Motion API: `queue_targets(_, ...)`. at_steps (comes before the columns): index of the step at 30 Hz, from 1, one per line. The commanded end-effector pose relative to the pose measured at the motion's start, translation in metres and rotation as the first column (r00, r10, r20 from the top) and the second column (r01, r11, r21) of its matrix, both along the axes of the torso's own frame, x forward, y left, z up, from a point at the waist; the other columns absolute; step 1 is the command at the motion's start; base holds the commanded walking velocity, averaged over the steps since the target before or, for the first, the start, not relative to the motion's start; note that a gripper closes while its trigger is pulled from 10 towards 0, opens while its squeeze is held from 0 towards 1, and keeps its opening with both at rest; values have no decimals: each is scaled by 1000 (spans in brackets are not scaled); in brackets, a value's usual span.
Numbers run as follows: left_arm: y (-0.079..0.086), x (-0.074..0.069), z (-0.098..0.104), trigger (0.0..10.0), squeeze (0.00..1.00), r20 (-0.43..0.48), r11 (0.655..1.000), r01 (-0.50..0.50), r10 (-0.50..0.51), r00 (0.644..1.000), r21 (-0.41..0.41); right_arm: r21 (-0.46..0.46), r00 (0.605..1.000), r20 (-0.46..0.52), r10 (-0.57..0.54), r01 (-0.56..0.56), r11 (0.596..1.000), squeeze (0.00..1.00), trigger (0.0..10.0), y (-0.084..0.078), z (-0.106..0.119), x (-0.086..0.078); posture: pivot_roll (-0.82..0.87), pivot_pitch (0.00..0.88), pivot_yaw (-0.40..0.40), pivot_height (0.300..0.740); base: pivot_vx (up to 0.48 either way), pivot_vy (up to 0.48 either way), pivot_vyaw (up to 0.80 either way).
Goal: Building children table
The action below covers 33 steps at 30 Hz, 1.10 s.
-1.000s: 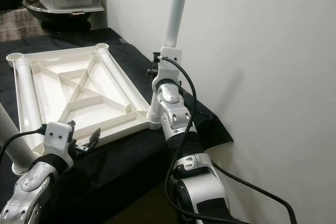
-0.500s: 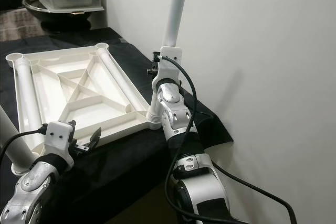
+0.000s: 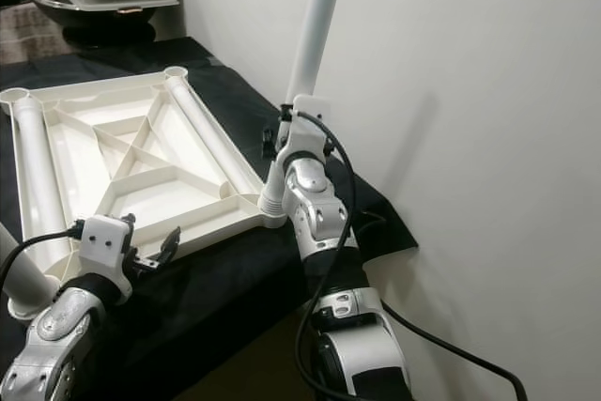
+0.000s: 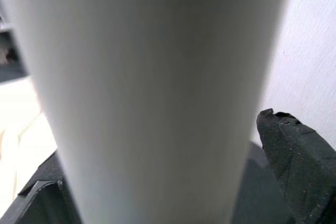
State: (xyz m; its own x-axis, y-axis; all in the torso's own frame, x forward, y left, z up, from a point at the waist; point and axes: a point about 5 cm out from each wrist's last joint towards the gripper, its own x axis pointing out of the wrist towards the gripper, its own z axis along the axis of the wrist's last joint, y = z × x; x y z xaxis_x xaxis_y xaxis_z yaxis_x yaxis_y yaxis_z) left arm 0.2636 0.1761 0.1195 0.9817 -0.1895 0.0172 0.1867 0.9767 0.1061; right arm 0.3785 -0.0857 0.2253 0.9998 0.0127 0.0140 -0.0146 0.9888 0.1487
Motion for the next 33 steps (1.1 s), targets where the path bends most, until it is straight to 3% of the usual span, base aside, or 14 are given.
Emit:
queue_targets(1, -2, 1, -2, 10000, 0, -4, 1000, 17, -17, 1000, 7, 18, 1000, 18, 1, -1, 1000, 1000, 10000, -2, 9, 0, 16, 0, -117, 740, 0, 0, 0)
queue_targets(13, -3, 1, -2, 10000, 0, -7, 1000, 23, -23, 1000, 7, 68, 991, 79, 104, -109, 992, 1000, 10000, -7, 29, -6, 12, 0, -113, 740, 0, 0, 0)
queue_targets(23, -3, 1, -2, 10000, 0, -8, 1000, 29, -29, 1000, 11, -13, 957, 83, 277, -277, 961, 1000, 10000, -22, 37, 1, 11, 0, -111, 740, 0, 0, 0)
queue_targets(24, -3, 1, -2, 10000, 0, -8, 999, 30, -30, 1000, 11, -29, 949, 87, 302, -300, 953, 675, 10000, -23, 39, 1, 9, 0, -109, 740, 0, 0, 0)
queue_targets(26, -3, 1, -2, 10000, 0, -8, 999, 30, -30, 1000, 11, -40, 943, 88, 320, -317, 947, 675, 10000, -23, 41, 1, 9, 0, -109, 740, 0, 0, 0)
queue_targets(27, -4, 1, -2, 10000, 0, -9, 999, 32, -32, 999, 12, -59, 933, 94, 347, -343, 937, 0, 10000, -26, 44, 2, 8, 0, -109, 740, 0, 0, 0)
queue_targets(29, -4, 1, -2, 10000, 0, -9, 999, 35, -35, 999, 13, -64, 918, 99, 384, -379, 923, 0, 10000, -28, 49, 2, 8, 0, -109, 740, 0, 0, 0)
queue_targets(31, -5, 2, -2, 10000, 0, -8, 999, 38, -38, 999, 13, -82, 862, 110, 494, -487, 869, 0, 10000, -30, 56, 0, 6, 0, -109, 740, 0, 0, 0)
queue_targets(32, -5, 2, -2, 10000, 0, -8, 999, 38, -38, 999, 13, -82, 862, 110, 494, -487, 869, 0, 10000, -30, 56, 0, 6, 0, -109, 740, 0, 0, 0)
queue_targets(33, -5, 2, -2, 10000, 0, -8, 999, 39, -39, 999, 14, -87, 835, 108, 540, -533, 841, 0, 10000, -30, 58, -1, 6, 0, -109, 740, 0, 0, 0)
